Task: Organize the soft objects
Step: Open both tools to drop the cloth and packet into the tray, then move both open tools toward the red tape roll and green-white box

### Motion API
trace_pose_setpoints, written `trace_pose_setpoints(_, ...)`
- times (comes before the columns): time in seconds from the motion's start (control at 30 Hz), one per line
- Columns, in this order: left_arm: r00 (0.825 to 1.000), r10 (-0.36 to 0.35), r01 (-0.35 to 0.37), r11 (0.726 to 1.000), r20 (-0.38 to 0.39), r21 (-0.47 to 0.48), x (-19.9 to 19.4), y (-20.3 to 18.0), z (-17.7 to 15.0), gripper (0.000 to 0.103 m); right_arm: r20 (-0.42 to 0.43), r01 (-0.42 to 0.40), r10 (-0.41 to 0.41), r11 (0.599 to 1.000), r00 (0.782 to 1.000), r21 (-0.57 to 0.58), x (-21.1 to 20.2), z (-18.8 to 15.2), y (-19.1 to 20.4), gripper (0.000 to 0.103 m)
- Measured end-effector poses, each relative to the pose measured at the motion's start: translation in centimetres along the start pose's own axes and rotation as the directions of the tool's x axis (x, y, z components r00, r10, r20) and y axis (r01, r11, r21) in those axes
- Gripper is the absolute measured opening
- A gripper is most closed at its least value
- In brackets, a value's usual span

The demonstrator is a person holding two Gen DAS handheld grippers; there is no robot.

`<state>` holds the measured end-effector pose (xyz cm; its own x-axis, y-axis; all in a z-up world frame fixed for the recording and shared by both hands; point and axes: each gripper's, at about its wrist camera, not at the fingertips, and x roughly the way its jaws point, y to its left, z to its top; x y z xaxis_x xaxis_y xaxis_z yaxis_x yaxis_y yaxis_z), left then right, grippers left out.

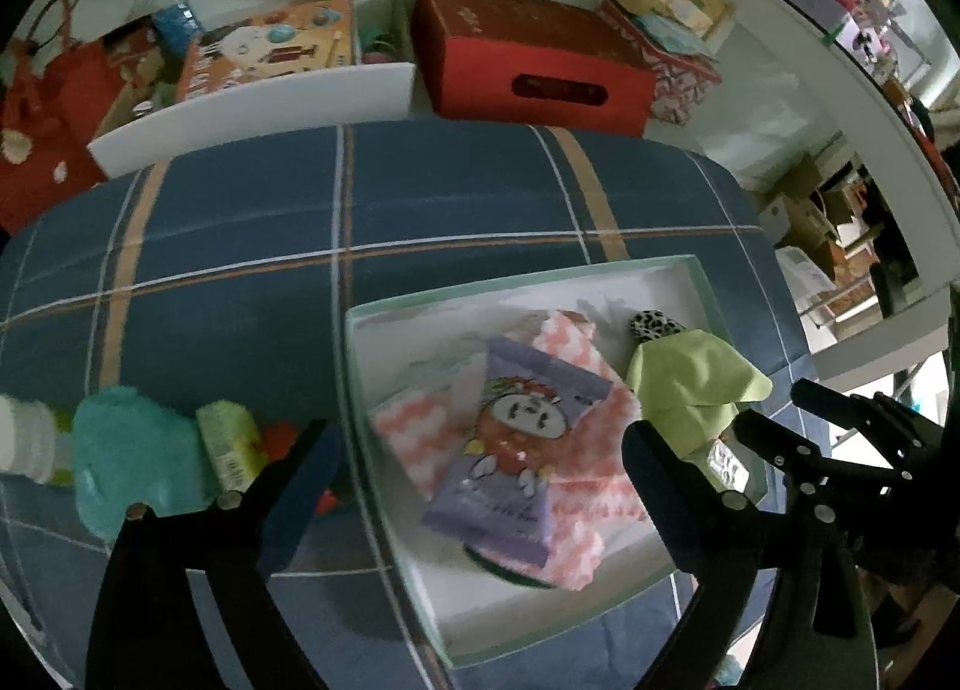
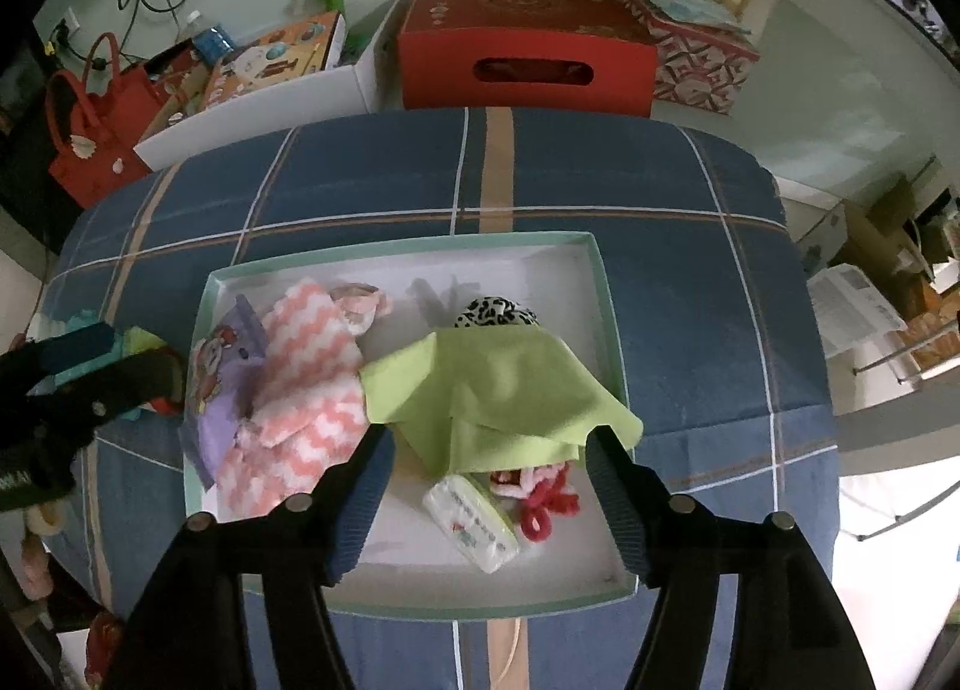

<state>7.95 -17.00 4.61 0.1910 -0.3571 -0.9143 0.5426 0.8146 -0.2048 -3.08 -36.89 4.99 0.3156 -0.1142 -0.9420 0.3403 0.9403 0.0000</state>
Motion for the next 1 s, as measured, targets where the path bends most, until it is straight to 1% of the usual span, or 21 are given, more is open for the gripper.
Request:
trace_pose_setpoints(0.1,1.000,-0.002,0.002,0.999,0.003,-0.035,-1.0,1.2,-0.3,0.095,0.006,0.001,-0.001,1.000,1.000,0.007,-0.8,-0.2,0.1,0.070)
trace_pose_setpoints(0.3,1.000,0.009,-0.009,0.997,0.006,-0.072,-2.3,3.0,-0.9,0.095,0.017,0.005,-0.005,1.000,1.000,0.002,-2.1,-0.3,0.9,0.071)
trace_pose_setpoints(0.37,1.000,0.025,-0.024,0.996,0.012,-0.081,-2.7,3.6,-1.1,0.097,0.021,0.000,0.000,1.000,1.000,0.001,-2.3,-0.3,1.3,0.081)
trace_pose_setpoints(0.43,0.999,0.039,-0.037,0.996,0.015,-0.081,-3.1,4.1,-1.4,0.102,0.022,-0.005,0.006,1.000,1.000,-0.006,-2.4,-0.3,1.9,0.100)
trace_pose_setpoints(0.47,0.999,0.044,-0.042,0.996,0.021,-0.083,-3.3,4.5,-1.5,0.102,0.022,-0.004,0.004,1.000,1.000,-0.019,-2.5,-0.3,2.4,0.103)
trace_pose_setpoints(0.6,0.998,0.051,-0.048,0.993,0.023,-0.104,-4.0,5.9,-1.6,0.102,0.031,0.005,-0.003,0.998,1.000,-0.065,-2.7,-0.2,4.1,0.103)
trace_pose_setpoints(0.8,0.997,0.074,-0.071,0.988,0.018,-0.137,-4.9,8.4,-2.0,0.102,0.039,-0.004,0.008,0.995,0.999,-0.096,-3.1,0.0,6.5,0.103)
trace_pose_setpoints(0.9,0.996,0.082,-0.078,0.986,0.021,-0.149,-5.3,9.5,-2.4,0.102,0.048,-0.021,0.026,0.995,0.998,-0.098,-3.3,0.3,7.6,0.103)
trace_pose_setpoints(1.0,0.995,0.086,-0.078,0.982,0.043,-0.171,-6.0,10.7,-2.7,0.102,0.059,-0.045,0.051,0.994,0.997,-0.104,-3.6,0.4,8.8,0.103)
